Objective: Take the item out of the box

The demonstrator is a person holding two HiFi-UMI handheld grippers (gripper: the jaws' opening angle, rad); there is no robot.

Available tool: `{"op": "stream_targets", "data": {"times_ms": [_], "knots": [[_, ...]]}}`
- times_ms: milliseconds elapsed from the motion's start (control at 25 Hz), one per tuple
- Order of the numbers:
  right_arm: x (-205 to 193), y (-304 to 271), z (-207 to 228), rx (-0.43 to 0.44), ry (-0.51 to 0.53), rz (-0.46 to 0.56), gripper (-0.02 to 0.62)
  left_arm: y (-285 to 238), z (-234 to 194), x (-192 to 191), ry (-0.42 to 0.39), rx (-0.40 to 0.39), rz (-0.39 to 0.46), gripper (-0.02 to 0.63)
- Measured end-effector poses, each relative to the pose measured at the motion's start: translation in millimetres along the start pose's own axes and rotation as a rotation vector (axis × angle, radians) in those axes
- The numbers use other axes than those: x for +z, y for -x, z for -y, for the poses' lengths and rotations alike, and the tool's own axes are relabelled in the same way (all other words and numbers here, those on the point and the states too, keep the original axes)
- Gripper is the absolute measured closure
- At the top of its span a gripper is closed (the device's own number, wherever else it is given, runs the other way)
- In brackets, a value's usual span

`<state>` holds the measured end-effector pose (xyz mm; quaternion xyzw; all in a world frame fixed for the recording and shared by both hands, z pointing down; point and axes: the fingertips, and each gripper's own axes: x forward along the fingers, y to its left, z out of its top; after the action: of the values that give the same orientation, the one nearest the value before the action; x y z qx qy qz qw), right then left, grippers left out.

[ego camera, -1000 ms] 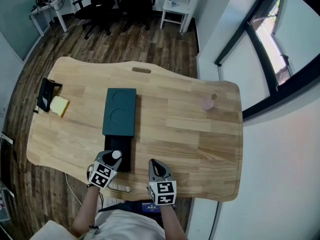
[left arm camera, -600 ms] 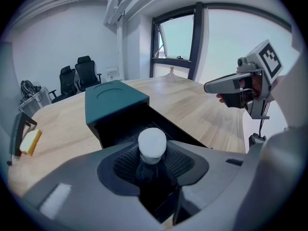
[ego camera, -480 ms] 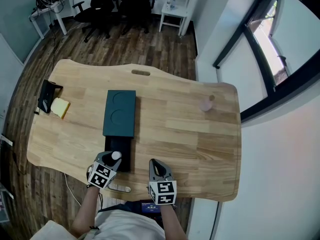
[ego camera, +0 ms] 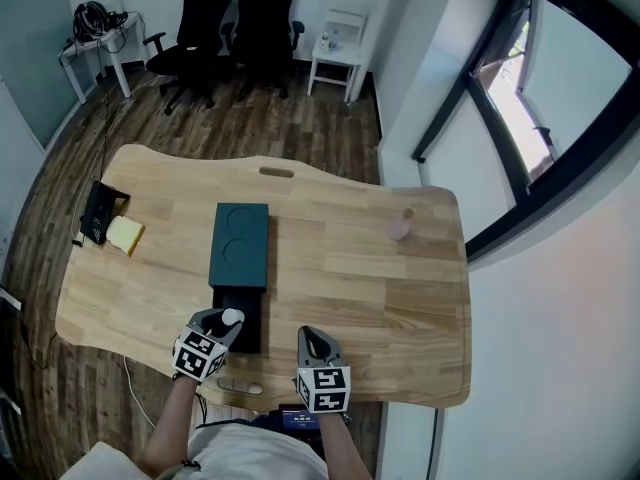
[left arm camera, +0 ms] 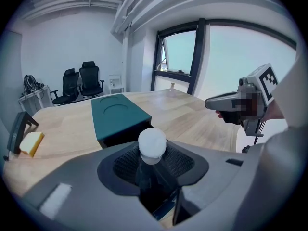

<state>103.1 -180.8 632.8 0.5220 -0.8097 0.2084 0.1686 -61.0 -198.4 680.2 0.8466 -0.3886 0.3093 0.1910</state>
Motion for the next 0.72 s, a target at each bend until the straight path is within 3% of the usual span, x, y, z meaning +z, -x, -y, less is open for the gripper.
{"op": "stream_targets", "data": {"times_ms": [440,720], "knots": [[37.4,8.8,-19.4,-0.002,0.057,0.067,0.591,26.7,-0.4,38.3,0.001,-0.02,0.093,0.442],[50.5,12.4,-26.4,-0.002,0.071,0.096,0.591,45.0,-6.2,65.1,0.043,-0.017,0.178,0.442]]}}
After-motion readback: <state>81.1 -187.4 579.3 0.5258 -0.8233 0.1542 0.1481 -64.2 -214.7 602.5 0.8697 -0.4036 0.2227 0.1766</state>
